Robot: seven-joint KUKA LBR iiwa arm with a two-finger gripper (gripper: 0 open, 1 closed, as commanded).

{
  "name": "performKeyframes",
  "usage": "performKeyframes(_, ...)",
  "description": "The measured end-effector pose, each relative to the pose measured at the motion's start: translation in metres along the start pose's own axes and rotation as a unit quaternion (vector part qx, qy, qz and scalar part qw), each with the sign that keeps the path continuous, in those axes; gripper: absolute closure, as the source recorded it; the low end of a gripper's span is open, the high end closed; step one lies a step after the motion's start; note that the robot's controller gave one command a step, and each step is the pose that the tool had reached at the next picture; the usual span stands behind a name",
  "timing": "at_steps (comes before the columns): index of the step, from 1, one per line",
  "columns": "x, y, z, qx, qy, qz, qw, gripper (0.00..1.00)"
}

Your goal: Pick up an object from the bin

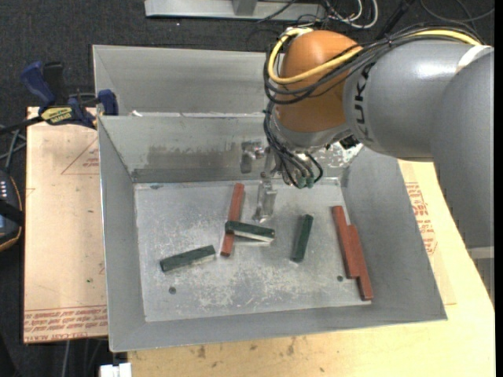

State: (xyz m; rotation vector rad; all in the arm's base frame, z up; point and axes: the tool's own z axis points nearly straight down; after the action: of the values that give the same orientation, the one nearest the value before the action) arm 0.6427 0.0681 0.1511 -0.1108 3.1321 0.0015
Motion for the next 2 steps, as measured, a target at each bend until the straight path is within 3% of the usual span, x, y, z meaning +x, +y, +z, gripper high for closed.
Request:
performKeyframes(1, 0.028, 0.013, 0.069, 0.0, 0.0019, -0.013, 0.9999, 0.0)
performKeyframes(2, -0.007, 0.044, 0.08, -0.001, 0.0013, -0.101, 0.9949, 1.0)
